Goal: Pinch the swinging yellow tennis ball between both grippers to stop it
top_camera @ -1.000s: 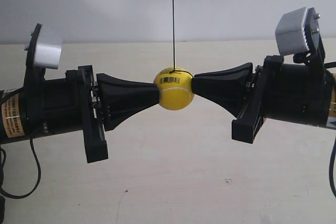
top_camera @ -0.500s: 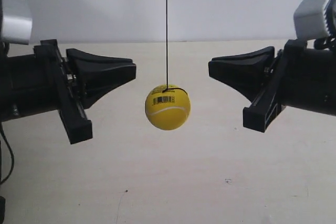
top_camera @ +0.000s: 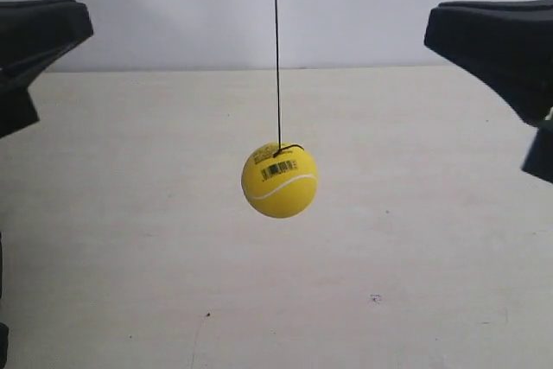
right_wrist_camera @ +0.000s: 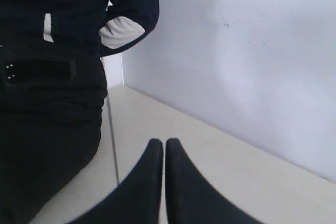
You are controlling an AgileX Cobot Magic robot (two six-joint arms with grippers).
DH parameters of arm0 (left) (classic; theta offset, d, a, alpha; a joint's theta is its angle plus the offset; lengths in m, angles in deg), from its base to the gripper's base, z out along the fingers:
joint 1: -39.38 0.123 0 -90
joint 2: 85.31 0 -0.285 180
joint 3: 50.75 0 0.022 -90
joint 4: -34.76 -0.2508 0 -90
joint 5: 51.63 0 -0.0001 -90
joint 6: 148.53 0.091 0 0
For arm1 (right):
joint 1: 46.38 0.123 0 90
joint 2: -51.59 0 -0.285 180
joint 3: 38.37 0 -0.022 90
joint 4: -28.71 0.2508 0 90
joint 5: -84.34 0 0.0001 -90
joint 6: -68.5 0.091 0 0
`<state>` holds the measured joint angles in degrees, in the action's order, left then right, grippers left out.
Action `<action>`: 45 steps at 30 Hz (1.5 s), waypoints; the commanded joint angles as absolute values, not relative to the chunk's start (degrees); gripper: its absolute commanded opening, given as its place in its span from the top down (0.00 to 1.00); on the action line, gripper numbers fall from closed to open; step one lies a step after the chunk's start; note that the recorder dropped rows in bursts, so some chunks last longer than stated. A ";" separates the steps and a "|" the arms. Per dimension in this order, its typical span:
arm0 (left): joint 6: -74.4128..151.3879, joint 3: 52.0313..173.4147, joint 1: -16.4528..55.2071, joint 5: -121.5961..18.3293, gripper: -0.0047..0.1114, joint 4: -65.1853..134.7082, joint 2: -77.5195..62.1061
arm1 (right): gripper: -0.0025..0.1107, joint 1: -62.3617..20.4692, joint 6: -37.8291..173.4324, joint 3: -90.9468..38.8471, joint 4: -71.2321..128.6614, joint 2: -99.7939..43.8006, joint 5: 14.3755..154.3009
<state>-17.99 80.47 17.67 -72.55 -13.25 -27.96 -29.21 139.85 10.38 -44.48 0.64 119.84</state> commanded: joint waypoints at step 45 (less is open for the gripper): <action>-25.55 73.43 17.64 -71.13 0.92 -13.01 -72.80 | 0.98 -29.16 155.02 10.15 -56.15 32.81 116.34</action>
